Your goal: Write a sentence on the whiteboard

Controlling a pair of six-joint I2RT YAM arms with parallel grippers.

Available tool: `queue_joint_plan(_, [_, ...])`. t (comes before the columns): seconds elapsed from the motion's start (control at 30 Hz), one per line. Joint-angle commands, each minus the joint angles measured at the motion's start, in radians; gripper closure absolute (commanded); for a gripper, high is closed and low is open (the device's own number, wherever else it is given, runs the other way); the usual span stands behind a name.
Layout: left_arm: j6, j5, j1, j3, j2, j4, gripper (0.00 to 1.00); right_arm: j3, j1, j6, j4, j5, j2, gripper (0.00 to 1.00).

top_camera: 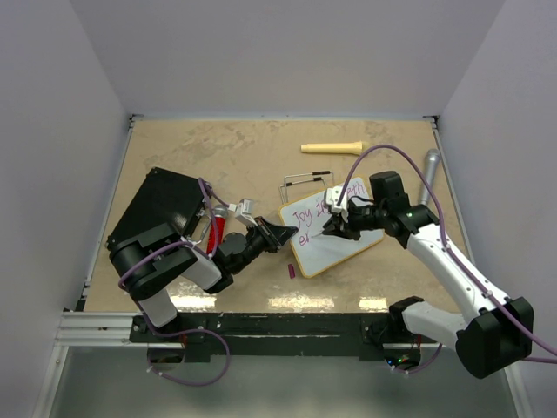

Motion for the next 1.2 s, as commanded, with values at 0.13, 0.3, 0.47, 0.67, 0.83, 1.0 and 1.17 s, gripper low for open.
queue_joint_plan(0.13, [0.078,-0.007,-0.003,-0.014,-0.021,0.049,1.00,-0.013,-0.006,-0.017,0.022,-0.024,-0.035,1.00])
queue_joint_plan(0.3, [0.079,-0.007,-0.001,-0.015,-0.023,0.049,1.00,-0.016,-0.006,-0.022,0.024,-0.026,-0.035,1.00])
queue_joint_plan(0.47, [0.079,-0.007,-0.001,-0.018,-0.023,0.049,1.00,-0.017,-0.006,-0.023,0.024,-0.029,-0.034,1.00])
queue_joint_plan(0.67, [0.081,-0.007,-0.001,-0.020,-0.026,0.049,1.00,-0.019,-0.006,-0.027,0.021,-0.031,-0.035,1.00])
queue_joint_plan(0.83, [0.082,-0.007,-0.001,-0.020,-0.028,0.049,1.00,-0.019,-0.006,-0.027,0.022,-0.032,-0.034,1.00])
queue_joint_plan(1.0, [0.084,-0.007,-0.001,-0.023,-0.029,0.049,1.00,-0.019,-0.006,-0.027,0.022,-0.031,-0.032,1.00])
queue_joint_plan(1.17, [0.085,-0.007,-0.003,-0.023,-0.031,0.049,1.00,-0.019,-0.004,-0.027,0.021,-0.029,-0.034,1.00])
